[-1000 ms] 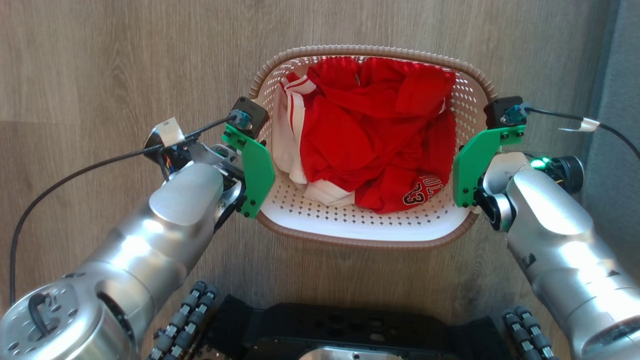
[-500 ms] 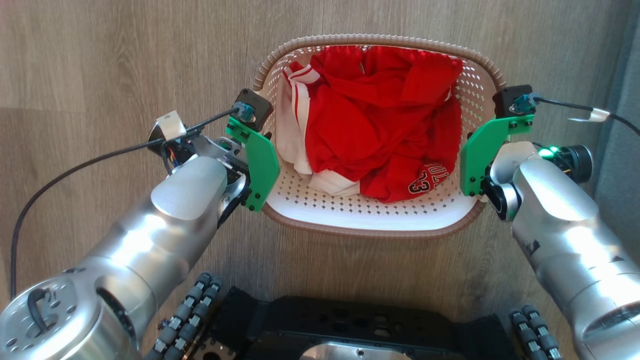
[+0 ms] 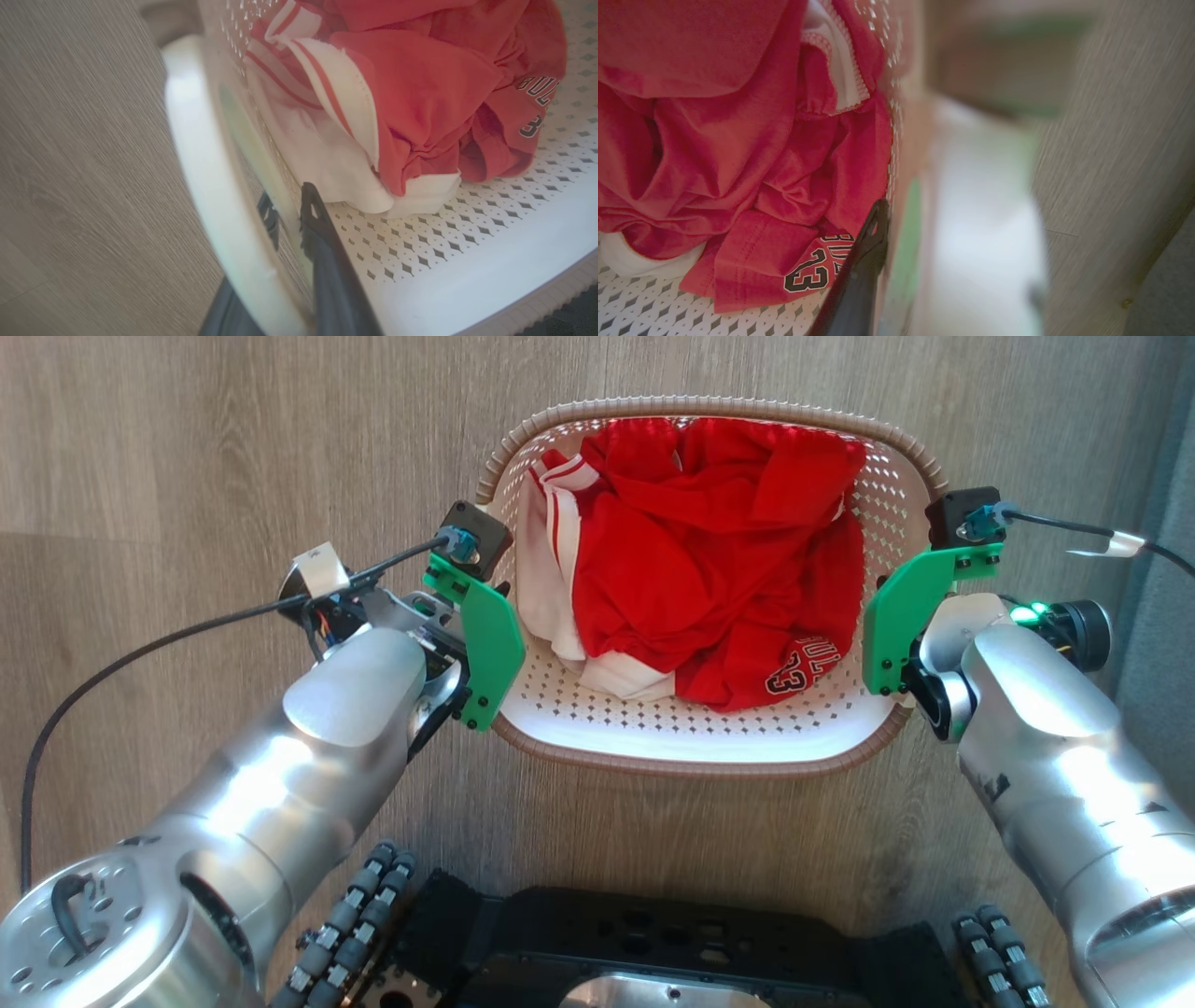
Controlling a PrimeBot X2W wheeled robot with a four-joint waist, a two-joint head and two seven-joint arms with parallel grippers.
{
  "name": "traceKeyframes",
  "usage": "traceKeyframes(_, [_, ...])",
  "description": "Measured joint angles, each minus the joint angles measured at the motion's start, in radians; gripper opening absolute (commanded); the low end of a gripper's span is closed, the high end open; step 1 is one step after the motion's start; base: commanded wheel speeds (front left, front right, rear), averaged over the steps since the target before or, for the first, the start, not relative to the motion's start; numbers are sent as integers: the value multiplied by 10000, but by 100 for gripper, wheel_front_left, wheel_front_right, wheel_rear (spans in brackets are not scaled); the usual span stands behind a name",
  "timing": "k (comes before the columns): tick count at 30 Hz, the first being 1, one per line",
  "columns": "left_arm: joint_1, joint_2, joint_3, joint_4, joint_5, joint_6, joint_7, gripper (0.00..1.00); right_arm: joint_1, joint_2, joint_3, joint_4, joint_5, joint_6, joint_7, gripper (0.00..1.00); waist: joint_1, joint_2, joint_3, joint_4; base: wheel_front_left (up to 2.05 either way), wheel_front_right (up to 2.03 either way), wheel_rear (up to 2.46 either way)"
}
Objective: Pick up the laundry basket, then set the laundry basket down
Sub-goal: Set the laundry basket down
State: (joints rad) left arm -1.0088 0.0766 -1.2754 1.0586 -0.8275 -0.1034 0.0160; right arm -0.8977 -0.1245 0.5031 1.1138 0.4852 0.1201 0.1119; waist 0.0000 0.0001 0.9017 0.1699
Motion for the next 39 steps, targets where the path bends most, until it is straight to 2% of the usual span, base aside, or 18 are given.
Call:
traceKeyframes(2, [0,2,2,0,0,0,0,0,-36,6,-2,61,21,6,-6,0,0,0,4,4,0,0,0])
traceKeyframes(3, [0,2,2,-2,-2,6,0,0,-71,8,0,115,50,6,-6,30,0,0,4,7,0,0,0])
traceKeyframes(4, [0,-6,2,-10,-27,90,2,0,-115,8,44,207,50,6,-25,86,0,0,2,12,0,0,0])
traceKeyframes(5, [-5,-27,-4,-50,-155,150,6,20,-147,21,90,314,15,6,-104,100,1,-1,-2,17,0,0,0])
traceKeyframes(6, [-8,-54,-35,-82,-255,180,2,42,-177,40,100,355,-17,6,-130,100,1,0,-6,21,0,0,0])
traceKeyframes(7, [5,-128,-77,-130,-278,169,2,76,-212,69,98,384,-17,6,-184,100,0,0,-11,22,0,0,0])
traceKeyframes(8, [28,-224,-86,-142,-299,173,46,100,-239,102,96,422,-17,6,-190,100,0,0,-17,23,0,0,0])
traceKeyframes(39, [54,-339,-104,-128,-370,280,261,100,-929,196,359,1248,-58,8,-385,100,1,-1,-71,158,0,0,0])
